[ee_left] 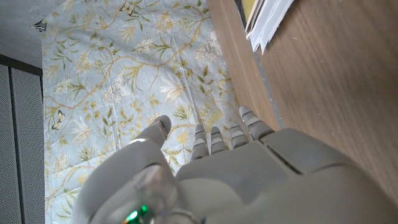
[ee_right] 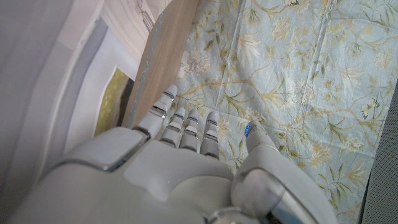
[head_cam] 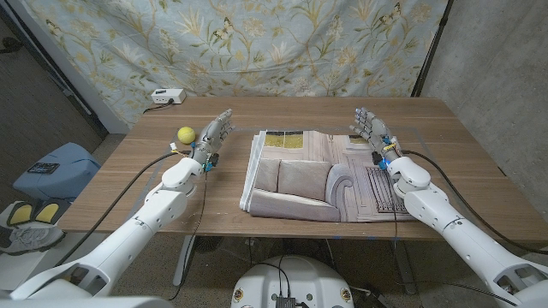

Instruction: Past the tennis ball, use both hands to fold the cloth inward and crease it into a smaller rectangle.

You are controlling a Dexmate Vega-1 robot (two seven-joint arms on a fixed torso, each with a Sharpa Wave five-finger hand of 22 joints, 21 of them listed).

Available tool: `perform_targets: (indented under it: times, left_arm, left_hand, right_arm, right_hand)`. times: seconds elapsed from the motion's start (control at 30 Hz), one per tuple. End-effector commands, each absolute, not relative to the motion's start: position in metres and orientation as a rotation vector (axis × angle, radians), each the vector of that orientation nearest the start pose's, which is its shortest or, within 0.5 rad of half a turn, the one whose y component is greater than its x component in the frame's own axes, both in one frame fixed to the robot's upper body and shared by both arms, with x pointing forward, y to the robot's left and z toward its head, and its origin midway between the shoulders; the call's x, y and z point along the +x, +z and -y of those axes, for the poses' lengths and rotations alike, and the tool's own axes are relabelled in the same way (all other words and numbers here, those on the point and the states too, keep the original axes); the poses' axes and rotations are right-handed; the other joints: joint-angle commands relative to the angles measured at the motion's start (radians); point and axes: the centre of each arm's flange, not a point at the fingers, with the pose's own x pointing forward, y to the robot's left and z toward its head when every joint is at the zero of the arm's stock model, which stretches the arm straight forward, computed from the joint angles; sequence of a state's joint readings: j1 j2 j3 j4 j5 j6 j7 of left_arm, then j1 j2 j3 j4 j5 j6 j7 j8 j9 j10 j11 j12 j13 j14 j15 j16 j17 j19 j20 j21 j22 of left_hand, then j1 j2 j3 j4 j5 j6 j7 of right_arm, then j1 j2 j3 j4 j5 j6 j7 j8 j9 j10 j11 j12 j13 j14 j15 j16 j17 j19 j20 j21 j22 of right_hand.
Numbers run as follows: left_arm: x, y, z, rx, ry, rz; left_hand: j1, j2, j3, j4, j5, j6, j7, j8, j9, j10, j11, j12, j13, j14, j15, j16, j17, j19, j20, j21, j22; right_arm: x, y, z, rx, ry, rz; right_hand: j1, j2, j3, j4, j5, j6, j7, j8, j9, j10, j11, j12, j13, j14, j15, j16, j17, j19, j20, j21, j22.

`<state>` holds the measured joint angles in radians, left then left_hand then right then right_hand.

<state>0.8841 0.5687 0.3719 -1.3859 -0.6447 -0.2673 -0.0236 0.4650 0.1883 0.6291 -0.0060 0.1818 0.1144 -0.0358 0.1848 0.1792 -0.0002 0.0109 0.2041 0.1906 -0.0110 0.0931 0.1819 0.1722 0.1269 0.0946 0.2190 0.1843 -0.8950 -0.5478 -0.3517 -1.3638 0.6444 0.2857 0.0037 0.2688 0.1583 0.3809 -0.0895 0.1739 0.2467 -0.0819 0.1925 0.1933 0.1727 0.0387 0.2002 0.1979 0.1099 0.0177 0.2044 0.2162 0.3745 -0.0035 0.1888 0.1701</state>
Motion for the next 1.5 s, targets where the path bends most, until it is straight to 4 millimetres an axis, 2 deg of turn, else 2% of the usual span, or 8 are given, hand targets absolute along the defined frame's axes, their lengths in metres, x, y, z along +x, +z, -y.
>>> perform_targets:
  times: [0.03, 0.37, 0.7, 1.13, 1.5]
  left_arm:
    - [0.637, -0.022, -0.281, 0.097, -0.272, 0.576]
    - [0.627, -0.024, -0.272, 0.132, -0.298, 0.573]
    - [0.621, -0.031, -0.274, 0.201, -0.315, 0.557]
    - [0.610, -0.028, -0.276, 0.318, -0.322, 0.578]
    - [0.602, -0.026, -0.269, 0.402, -0.367, 0.587]
  left_hand:
    - [0.012, -0.003, 0.002, -0.005, 0.010, 0.007, 0.001, 0.002, 0.004, 0.005, 0.007, 0.008, 0.003, 0.004, 0.008, 0.001, 0.001, 0.006, -0.001, 0.000, 0.001]
    - [0.015, -0.003, 0.000, -0.009, 0.010, 0.007, -0.001, 0.002, 0.004, 0.007, 0.008, 0.009, 0.003, 0.004, 0.006, 0.002, 0.001, 0.006, -0.002, 0.000, 0.001]
    - [0.017, -0.003, -0.002, -0.013, 0.010, 0.008, -0.001, 0.002, 0.004, 0.010, 0.004, 0.010, 0.004, 0.007, 0.005, 0.002, 0.002, 0.006, -0.002, -0.001, 0.001]
    - [0.019, -0.006, -0.005, -0.018, 0.010, 0.010, -0.003, 0.003, 0.004, 0.010, -0.001, 0.009, 0.004, 0.006, 0.001, 0.002, 0.001, 0.006, -0.005, -0.002, 0.001]
    - [0.025, -0.010, -0.006, -0.028, 0.012, 0.015, -0.007, 0.004, 0.004, 0.013, -0.005, 0.009, 0.003, 0.005, -0.003, 0.000, 0.000, 0.004, -0.011, -0.003, 0.001]
  right_arm:
    - [0.631, -0.026, 0.312, -0.009, 0.173, 0.615]
    - [0.632, -0.024, 0.315, -0.017, 0.168, 0.608]
    - [0.639, -0.018, 0.310, -0.025, 0.180, 0.610]
    - [0.645, -0.016, 0.303, -0.036, 0.200, 0.607]
    - [0.646, -0.013, 0.312, -0.044, 0.198, 0.609]
  right_hand:
    - [0.007, -0.004, 0.002, -0.002, 0.003, 0.008, 0.002, 0.006, 0.003, 0.007, 0.001, 0.003, 0.004, 0.002, 0.005, 0.008, 0.002, 0.000, 0.005, 0.005, 0.003]
    - [0.007, -0.004, 0.002, -0.003, 0.003, 0.008, 0.002, 0.006, 0.003, 0.007, -0.001, 0.003, 0.003, 0.003, 0.005, 0.009, 0.002, 0.000, 0.005, 0.005, 0.003]
    - [0.008, -0.004, 0.002, -0.004, 0.003, 0.008, 0.000, 0.006, 0.003, 0.006, -0.002, 0.003, 0.003, 0.002, 0.005, 0.009, 0.002, -0.001, 0.005, 0.005, 0.003]
    - [0.008, -0.004, 0.001, -0.004, 0.003, 0.008, 0.001, 0.006, 0.003, 0.008, -0.002, 0.003, 0.003, 0.001, 0.004, 0.010, 0.002, -0.001, 0.005, 0.006, 0.003]
    - [0.008, -0.004, 0.001, -0.005, 0.003, 0.009, 0.001, 0.006, 0.003, 0.007, -0.001, 0.003, 0.003, 0.002, 0.005, 0.010, 0.002, -0.002, 0.006, 0.006, 0.003]
